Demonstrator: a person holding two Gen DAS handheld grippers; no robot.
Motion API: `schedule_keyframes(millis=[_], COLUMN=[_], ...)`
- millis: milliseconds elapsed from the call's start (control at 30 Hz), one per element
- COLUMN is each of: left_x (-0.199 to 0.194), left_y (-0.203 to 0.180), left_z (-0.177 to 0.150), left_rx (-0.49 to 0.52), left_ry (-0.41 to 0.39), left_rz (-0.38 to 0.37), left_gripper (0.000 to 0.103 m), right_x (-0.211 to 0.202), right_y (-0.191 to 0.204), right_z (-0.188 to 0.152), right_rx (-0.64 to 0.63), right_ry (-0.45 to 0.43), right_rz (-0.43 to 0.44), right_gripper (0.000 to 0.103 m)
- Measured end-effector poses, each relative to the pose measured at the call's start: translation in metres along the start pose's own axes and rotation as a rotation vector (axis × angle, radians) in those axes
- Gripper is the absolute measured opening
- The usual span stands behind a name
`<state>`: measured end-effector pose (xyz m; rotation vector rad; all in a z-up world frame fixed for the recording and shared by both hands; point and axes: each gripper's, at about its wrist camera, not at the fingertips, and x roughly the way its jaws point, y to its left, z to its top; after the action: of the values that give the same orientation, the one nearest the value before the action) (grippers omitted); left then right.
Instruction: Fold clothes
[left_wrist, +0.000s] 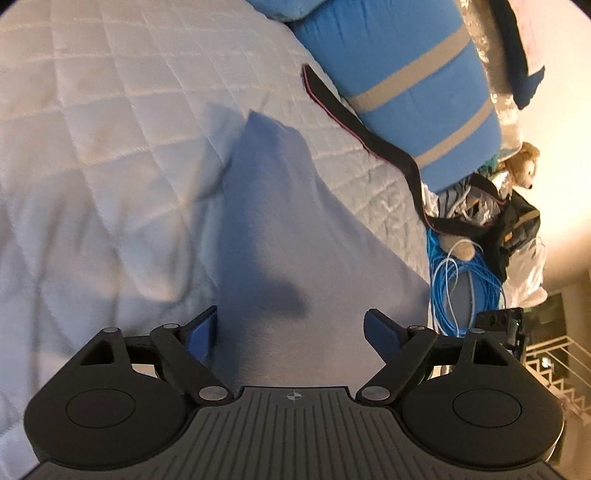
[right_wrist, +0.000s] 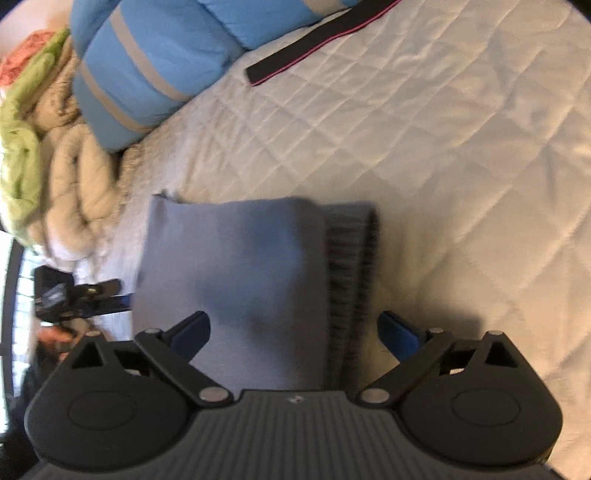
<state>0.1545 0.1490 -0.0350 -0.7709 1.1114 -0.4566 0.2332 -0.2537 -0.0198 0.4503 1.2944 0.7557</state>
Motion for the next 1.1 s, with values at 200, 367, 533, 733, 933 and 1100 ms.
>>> schedule_keyframes(millis=[200, 367, 533, 733, 933, 1100], left_x=[0.006, -0.001, -0.021, -0.053, -0.074, -0.085], left_y=[0.001, -0.013, -0.029, -0.032, -0.02, -0.012], left_z=[-0.001, 0.001, 0.007, 0.011, 0.012, 0.018], left_rx=[-0.037, -0.002, 0.068, 0.106, 0.089, 0.078], left_ry=[0.026, 0.039, 0.027, 0.028, 0.037, 0.027], left_rz=[0.038, 0.08, 0.101, 0.122, 0.152, 0.155], left_gripper=[0.026, 0.019, 0.018, 0.018, 0.018, 0.018], right_x=[0.004, -0.006, -0.018, -0.015, 0.001, 0.012], right_y=[0.003, 0.0, 0.023, 0.044, 0.057, 0.069], right_z=[-0.004, -0.006, -0.009, -0.013, -0.019, -0.014], right_rx=[0.018, 0.064, 0.02, -0.001, -0.009, -0.02], right_ry=[-0.011, -0.044, -0.084, -0.089, -0.064, -0.056], right_rz=[-0.047, -0.02, -0.019, 0.033, 0.075, 0.082], right_gripper=[0.059, 0.026, 0.025, 0.025, 0.025, 0.025])
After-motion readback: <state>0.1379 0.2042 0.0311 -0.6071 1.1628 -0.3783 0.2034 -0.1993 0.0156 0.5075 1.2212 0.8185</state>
